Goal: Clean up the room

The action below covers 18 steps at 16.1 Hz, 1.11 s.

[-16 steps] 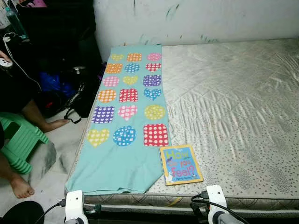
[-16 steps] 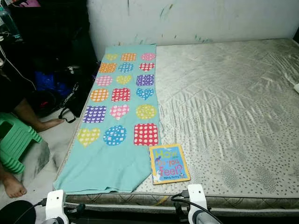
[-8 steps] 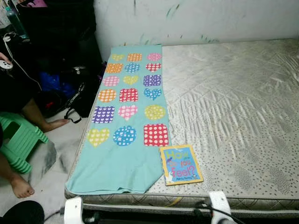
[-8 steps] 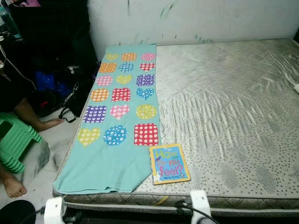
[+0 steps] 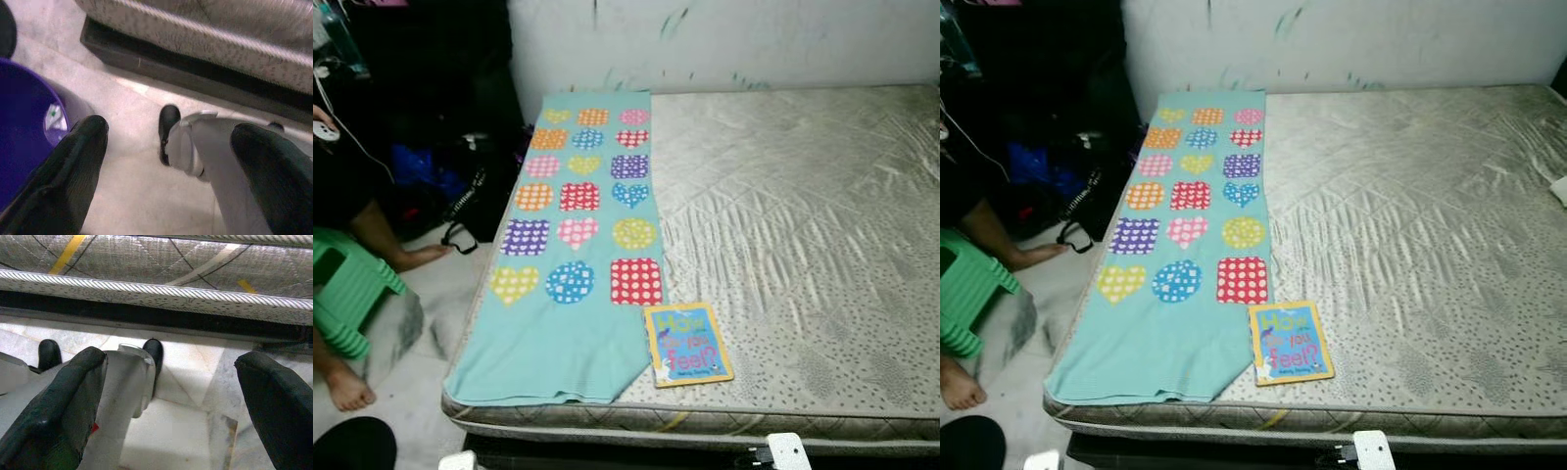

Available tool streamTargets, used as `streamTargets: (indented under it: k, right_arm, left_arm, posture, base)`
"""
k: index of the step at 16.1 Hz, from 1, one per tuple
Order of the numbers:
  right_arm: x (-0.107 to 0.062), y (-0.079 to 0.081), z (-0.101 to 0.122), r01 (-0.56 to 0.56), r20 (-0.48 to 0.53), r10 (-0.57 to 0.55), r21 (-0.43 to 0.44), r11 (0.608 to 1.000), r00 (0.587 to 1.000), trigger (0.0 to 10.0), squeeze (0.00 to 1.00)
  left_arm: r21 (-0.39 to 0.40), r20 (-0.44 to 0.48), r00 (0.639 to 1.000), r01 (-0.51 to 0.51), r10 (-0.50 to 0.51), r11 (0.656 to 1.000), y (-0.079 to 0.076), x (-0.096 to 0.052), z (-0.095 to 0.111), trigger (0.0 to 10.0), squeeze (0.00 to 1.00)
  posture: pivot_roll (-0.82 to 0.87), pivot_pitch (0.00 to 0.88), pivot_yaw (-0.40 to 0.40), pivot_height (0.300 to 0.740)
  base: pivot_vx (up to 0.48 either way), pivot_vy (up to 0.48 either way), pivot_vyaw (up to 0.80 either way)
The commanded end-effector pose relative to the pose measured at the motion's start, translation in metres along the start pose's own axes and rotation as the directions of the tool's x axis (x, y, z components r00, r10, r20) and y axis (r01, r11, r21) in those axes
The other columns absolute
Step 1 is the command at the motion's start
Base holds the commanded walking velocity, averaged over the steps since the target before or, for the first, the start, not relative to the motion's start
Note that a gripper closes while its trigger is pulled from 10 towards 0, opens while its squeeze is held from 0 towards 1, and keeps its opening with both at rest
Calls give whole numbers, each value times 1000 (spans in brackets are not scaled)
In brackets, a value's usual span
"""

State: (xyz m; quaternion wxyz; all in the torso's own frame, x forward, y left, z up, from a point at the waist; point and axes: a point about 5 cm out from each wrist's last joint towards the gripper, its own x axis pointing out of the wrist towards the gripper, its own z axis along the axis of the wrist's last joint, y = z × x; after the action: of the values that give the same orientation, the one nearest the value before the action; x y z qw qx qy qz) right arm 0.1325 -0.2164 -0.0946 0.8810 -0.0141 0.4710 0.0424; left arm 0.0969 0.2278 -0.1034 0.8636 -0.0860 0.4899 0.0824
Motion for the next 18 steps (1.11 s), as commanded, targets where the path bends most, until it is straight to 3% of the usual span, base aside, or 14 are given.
streamTargets:
  k: [1,6,9,12,15,17,18]
  right_arm:
    - [-4,2,-15,-25,-49,24,-19,1000,999,10000,0]
    - [-10,-6,-23,-19,-47,18,-14,1000,999,10000,0]
    - [-3,-6,-2,-2,0,2,7,1000,1000,10000,0]
    - [10,9,30,-32,65,31,6,999,997,10000,0]
    - [20,27,68,-73,141,70,21,997,987,10000,0]
    - [24,42,98,-105,224,87,70,992,971,10000,0]
    - [25,44,104,-109,245,84,87,990,966,10000,0]
  left_arm:
    - [1,-5,1000,-5,5,1000,4,-3,-5,10000,0]
    - [-8,-17,1000,1,-1,1000,3,-8,-18,10000,0]
    - [-15,20,1000,23,-23,1000,-8,-1,-3,10000,0]
    - [9,42,997,61,-61,998,-20,6,12,10000,0]
    - [0,129,989,68,-67,998,-29,15,54,10000,0]
    - [-13,227,967,121,-115,993,-49,20,96,10000,0]
    - [-10,244,962,130,-124,991,-53,21,103,10000,0]
  posture:
    - [-26,117,46,736]
    - [-41,170,40,736]
    - [-52,167,31,736]
    - [-59,126,27,736]
    - [-47,46,21,736]
    - [-37,0,36,736]
    - [-37,0,38,736]
  base:
    - [0,0,0]
    - [0,0,0]
    - [0,0,0]
    - [0,0,0]
    - [0,0,0]
    - [0,0,0]
    - [0,0,0]
